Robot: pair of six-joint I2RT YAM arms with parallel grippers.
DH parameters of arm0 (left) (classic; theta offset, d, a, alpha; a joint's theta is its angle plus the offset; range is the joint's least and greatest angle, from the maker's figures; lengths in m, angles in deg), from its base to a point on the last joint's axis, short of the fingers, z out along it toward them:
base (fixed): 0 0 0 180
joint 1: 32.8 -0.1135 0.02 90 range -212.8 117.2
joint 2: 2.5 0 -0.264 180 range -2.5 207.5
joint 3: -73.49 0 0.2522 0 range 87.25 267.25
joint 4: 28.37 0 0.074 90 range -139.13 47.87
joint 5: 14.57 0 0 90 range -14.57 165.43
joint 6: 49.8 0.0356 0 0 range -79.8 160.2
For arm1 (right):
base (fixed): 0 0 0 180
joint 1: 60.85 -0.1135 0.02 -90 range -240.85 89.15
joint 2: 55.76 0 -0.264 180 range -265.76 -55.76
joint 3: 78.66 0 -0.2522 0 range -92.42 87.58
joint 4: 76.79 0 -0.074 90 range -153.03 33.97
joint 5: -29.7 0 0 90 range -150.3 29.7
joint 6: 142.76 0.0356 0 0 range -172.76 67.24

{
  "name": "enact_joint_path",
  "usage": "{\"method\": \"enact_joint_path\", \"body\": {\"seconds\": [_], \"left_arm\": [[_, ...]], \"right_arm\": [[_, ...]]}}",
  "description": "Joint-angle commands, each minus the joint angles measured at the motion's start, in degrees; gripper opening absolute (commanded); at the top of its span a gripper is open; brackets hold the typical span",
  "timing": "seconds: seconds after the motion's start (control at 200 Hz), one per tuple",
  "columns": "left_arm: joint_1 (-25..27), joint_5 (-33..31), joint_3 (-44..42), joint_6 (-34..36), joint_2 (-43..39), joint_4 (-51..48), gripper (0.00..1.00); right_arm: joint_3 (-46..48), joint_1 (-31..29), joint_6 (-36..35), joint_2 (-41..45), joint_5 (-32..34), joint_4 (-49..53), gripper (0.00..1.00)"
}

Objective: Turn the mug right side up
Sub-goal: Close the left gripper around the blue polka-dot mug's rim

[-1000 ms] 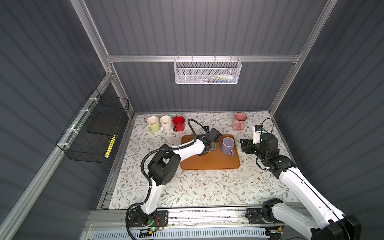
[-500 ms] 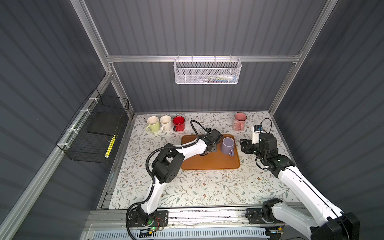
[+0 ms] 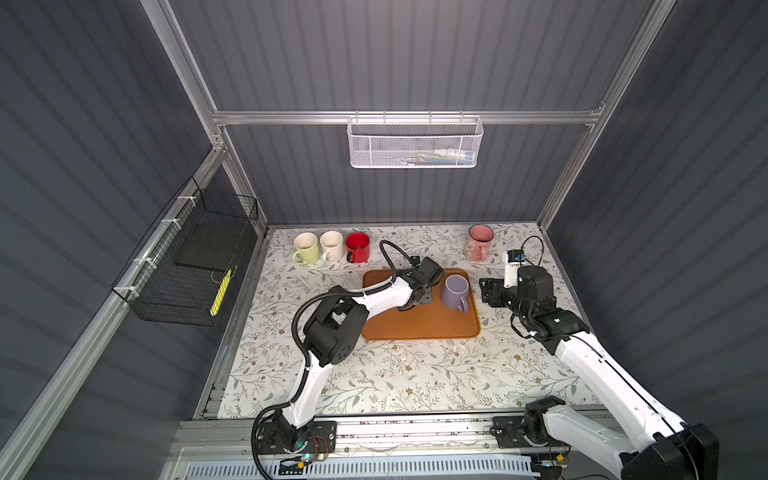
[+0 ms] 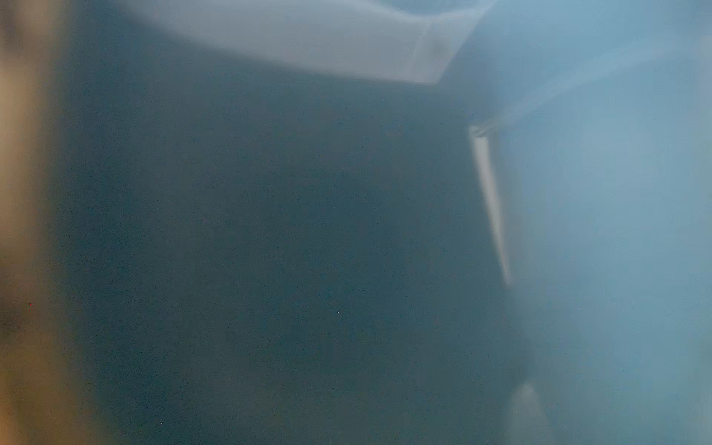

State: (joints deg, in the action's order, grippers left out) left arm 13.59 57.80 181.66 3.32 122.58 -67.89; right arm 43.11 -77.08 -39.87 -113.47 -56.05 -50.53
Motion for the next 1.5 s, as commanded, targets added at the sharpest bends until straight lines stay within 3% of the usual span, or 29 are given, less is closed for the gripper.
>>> {"method": "enact_joint_path", "body": {"seconds": [0.0, 0.63, 1.056, 1.496], "left_arm": [[-0.3, 0.9, 0.0, 1.3, 1.0, -1.4, 0.40], [-0.3, 2.3, 0.1, 2.3, 2.3, -1.4, 0.26], [-0.3, 1.9, 0.3, 2.7, 2.8, -1.8, 0.31], [-0.3, 2.6, -0.1, 2.8, 3.5, -1.7, 0.16]], "right_arm": [[0.4, -0.2, 0.5, -0.1, 0.2, -1.4, 0.73], [1.1, -0.2, 1.1, 0.8, 0.3, -1.4, 0.73], [1.4, -0.2, 1.1, 0.8, 0.5, -1.5, 0.73], [1.6, -0.2, 1.5, 0.7, 0.5, -1.8, 0.73]]}}
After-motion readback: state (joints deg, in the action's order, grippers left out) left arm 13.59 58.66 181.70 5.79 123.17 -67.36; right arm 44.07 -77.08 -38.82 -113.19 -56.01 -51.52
